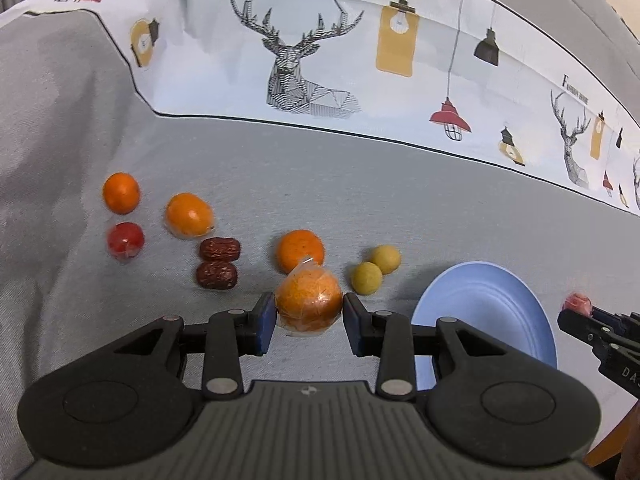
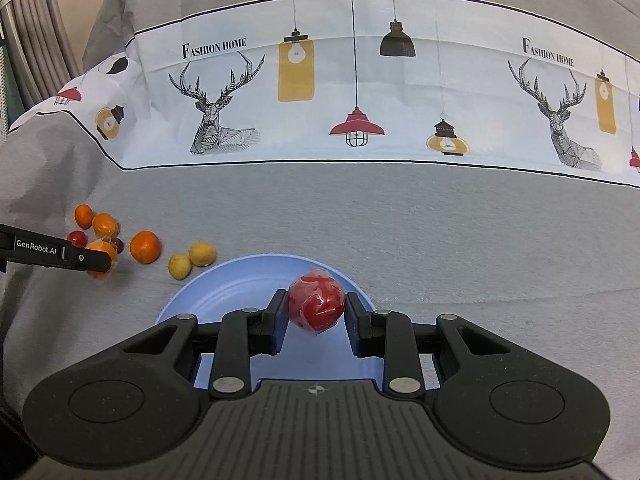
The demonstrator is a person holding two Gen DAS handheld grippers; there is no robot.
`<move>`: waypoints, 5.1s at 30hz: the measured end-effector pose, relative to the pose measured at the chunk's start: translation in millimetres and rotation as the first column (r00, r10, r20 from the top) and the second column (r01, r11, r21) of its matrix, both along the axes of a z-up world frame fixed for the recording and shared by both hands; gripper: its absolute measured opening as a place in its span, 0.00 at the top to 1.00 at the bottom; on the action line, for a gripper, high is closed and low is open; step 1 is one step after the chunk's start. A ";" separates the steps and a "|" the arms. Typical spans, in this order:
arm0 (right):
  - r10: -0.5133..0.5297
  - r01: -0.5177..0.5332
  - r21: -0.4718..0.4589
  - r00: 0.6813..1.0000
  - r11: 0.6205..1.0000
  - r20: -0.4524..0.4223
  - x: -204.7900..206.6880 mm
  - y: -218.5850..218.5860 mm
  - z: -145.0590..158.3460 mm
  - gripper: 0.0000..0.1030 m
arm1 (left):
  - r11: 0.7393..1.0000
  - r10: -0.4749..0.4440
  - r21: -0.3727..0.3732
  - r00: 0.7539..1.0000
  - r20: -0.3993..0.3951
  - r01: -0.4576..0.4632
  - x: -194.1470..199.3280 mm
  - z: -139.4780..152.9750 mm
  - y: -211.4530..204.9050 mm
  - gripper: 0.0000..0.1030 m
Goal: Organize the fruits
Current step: 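Carry the red fruit over the plate with the right tool while the left tool holds the orange, then lower the orange into the plate and open the left tool while the right tool releases the red fruit, then raise both open tools away from the plate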
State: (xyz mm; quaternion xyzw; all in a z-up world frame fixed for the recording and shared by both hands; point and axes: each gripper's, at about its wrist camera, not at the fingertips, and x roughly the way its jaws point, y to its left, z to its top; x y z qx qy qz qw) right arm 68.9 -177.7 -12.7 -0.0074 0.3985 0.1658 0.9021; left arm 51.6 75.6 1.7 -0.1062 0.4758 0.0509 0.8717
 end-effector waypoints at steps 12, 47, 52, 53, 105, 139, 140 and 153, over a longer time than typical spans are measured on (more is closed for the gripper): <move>0.009 -0.009 -0.004 1.000 1.000 -0.002 1.3 3.0 -0.6 0.69 | 1.000 -0.006 -0.004 1.000 0.005 0.006 1.9 -0.8 0.5 0.61; 0.019 -0.019 -0.029 1.000 0.999 -0.005 0.6 8.4 -2.6 0.69 | 0.999 -0.035 -0.024 0.999 0.038 0.036 1.7 1.9 -7.6 0.61; 0.017 -0.018 -0.064 1.000 0.998 -0.021 2.2 9.9 -6.5 0.69 | 0.996 -0.075 -0.040 0.996 0.056 0.078 1.5 3.6 -13.8 0.61; 0.015 -0.017 -0.075 1.000 0.997 -0.027 2.5 10.0 -7.9 0.69 | 0.995 -0.089 -0.041 0.994 0.061 0.092 1.6 4.0 -16.5 0.61; -0.008 -0.002 -0.126 0.997 0.992 -0.074 5.8 7.7 -18.8 0.66 | 0.853 -0.522 0.085 0.846 0.103 0.516 -17.3 -6.9 -115.3 0.58; -0.070 0.065 -0.136 0.997 0.989 -0.032 7.2 0.9 -13.5 0.50 | 0.874 -0.486 0.062 0.865 0.121 0.482 -15.5 -0.4 -105.3 0.54; -0.071 0.066 -0.134 0.997 0.989 -0.032 7.4 0.6 -13.5 0.50 | 0.874 -0.486 0.061 0.866 0.121 0.482 -15.5 -0.4 -105.2 0.54; -0.073 0.068 -0.132 0.997 0.989 -0.030 7.9 0.6 -12.5 0.50 | 0.874 -0.486 0.058 0.865 0.124 0.483 -15.5 -0.2 -104.7 0.54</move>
